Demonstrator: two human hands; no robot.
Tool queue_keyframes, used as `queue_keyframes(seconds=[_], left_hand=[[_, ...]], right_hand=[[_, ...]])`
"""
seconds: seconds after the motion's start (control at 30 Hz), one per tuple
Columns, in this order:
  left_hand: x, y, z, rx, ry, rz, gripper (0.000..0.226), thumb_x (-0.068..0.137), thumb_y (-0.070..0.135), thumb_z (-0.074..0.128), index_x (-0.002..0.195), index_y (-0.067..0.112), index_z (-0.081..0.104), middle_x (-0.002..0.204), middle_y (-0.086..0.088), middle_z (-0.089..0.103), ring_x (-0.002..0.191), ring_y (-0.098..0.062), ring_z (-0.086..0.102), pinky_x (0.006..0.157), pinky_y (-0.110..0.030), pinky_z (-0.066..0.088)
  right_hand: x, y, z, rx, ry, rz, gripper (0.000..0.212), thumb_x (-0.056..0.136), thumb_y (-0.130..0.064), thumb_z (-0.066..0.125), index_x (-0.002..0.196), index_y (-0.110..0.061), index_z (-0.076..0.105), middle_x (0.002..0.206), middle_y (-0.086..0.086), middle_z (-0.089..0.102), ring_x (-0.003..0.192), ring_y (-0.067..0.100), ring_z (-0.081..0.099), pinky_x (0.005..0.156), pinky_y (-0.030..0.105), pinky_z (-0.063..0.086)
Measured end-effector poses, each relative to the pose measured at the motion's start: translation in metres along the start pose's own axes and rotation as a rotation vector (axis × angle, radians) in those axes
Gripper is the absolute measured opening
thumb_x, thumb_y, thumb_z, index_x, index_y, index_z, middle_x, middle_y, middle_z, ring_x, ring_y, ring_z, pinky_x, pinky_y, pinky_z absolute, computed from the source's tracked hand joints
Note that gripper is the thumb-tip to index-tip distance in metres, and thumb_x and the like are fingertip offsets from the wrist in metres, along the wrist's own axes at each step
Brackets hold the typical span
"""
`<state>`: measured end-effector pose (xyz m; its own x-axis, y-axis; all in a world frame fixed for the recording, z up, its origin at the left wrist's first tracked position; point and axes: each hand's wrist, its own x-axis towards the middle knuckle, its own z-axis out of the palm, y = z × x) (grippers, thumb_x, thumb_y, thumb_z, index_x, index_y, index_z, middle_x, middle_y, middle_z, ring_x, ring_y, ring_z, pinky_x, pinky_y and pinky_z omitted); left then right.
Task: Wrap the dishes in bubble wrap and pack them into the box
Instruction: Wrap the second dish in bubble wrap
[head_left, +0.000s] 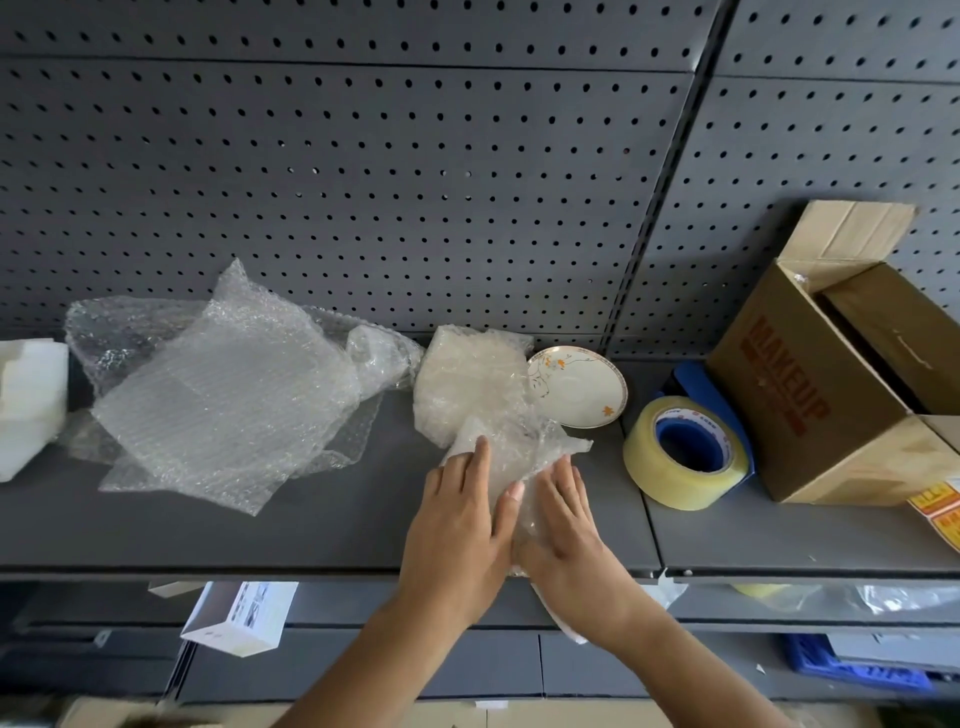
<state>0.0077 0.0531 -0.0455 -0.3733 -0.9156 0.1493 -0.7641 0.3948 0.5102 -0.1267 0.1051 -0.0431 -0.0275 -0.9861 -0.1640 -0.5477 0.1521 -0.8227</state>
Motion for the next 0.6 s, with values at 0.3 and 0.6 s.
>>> queue_keyframes(seconds=[0.3,0.6], left_hand=[[-0.003,0.006,-0.007,0.122,-0.179,-0.014,0.116,0.074,0.09,-0.01,0.163,0.018,0.002,0.162,0.005,0.02,0.147,-0.014,0.015,0.121,-0.027,0.024],[-0.004,0.01,-0.006,0.169,-0.25,-0.059,0.124,0.071,0.098,0.021,0.163,0.018,-0.004,0.164,0.004,0.014,0.149,-0.017,0.013,0.123,-0.031,0.018]], right_hand=[[-0.011,-0.009,-0.028,0.45,-0.019,0.198,0.035,0.103,-0.022,0.04,0.111,-0.054,0.052,0.158,-0.023,0.031,0.15,0.004,0.018,0.123,0.036,0.022],[0.001,0.003,-0.064,0.448,-0.105,0.167,0.043,0.094,0.005,0.046,0.119,-0.017,0.074,0.136,-0.031,0.051,0.13,-0.009,0.044,0.095,0.015,0.041]])
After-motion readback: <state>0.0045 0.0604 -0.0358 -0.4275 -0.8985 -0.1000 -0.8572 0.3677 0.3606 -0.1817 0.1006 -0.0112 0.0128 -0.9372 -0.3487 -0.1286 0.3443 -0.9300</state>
